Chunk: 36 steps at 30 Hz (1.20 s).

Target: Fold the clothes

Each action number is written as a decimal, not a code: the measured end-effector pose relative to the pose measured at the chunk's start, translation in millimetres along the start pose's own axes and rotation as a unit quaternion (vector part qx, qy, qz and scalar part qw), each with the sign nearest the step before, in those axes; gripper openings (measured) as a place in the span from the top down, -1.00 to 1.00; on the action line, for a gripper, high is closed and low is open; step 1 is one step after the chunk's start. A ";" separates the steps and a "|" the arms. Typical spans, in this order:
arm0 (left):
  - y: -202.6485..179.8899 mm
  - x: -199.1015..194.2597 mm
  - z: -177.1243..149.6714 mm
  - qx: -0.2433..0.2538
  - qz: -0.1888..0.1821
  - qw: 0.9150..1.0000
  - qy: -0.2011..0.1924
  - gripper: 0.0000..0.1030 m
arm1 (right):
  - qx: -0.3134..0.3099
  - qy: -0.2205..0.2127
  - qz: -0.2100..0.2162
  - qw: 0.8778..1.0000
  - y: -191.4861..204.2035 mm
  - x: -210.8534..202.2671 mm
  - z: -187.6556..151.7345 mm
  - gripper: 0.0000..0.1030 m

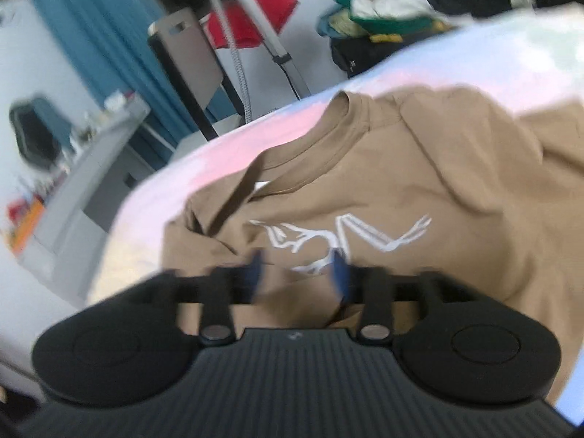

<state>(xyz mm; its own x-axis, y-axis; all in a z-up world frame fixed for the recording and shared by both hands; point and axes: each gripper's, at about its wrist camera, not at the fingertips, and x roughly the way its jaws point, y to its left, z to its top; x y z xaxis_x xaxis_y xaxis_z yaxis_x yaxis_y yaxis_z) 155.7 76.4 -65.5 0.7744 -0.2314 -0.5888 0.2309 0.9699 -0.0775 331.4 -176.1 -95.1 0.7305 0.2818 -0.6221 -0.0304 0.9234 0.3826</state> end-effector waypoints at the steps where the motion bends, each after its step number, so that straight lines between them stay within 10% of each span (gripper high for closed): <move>1: -1.5 2.4 -0.5 0.006 0.003 1.000 -0.003 0.81 | -0.036 -0.003 -0.004 0.999 4.2 0.1 -1.3 -0.46; 8: -11.5 23.5 -4.4 0.037 0.038 0.999 -0.003 0.28 | -0.253 0.076 0.006 0.965 23.3 24.5 -16.9 -0.45; 11: -12.2 29.0 -6.0 0.040 0.038 0.998 0.002 0.44 | -0.300 0.074 0.005 0.951 25.3 27.6 -23.5 -0.38; 12: -12.5 30.1 -6.5 0.042 0.036 0.998 0.004 0.70 | -0.296 0.068 0.011 0.953 24.4 25.3 -21.9 -0.22; 14: -15.1 28.8 -6.5 0.047 0.032 0.998 -0.004 0.83 | -0.298 0.055 0.013 0.953 24.7 19.2 -18.3 0.92; 16: -17.8 24.7 -5.7 0.052 0.036 0.998 -0.019 0.87 | -0.297 0.043 0.025 0.953 25.3 13.5 -13.6 0.94; 22: -22.0 18.2 -6.5 0.064 0.037 0.997 -0.032 0.89 | -0.253 -0.010 0.062 0.965 25.1 -3.9 12.7 0.94; 26: -29.8 26.0 -11.2 0.101 0.048 0.994 -0.015 0.89 | -0.263 0.047 0.078 0.961 26.6 9.6 11.7 0.82; 27: -31.7 28.4 -12.7 0.111 0.050 0.992 -0.009 0.89 | -0.269 0.078 0.081 0.957 27.8 16.3 8.7 0.74; 29: -34.3 31.3 -14.9 0.122 0.047 0.991 -0.004 0.89 | -0.300 0.098 0.084 0.945 31.7 20.9 -3.8 -0.33; 30: -35.6 32.7 -16.0 0.127 0.045 0.991 -0.002 0.89 | -0.316 0.107 0.086 0.939 33.7 22.7 -10.4 -0.50; 36: -35.3 35.9 -18.9 0.132 0.045 0.990 0.004 0.89 | -0.339 0.099 0.034 0.935 26.7 36.4 -27.0 -0.43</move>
<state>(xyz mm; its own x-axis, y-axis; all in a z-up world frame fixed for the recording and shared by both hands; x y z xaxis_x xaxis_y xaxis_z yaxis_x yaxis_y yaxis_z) 164.3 35.3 -99.1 0.7951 -0.1427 -0.5895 0.3067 0.9331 0.1877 338.8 -134.2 -126.0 0.5732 0.3268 -0.7514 -0.5471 0.8353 -0.0540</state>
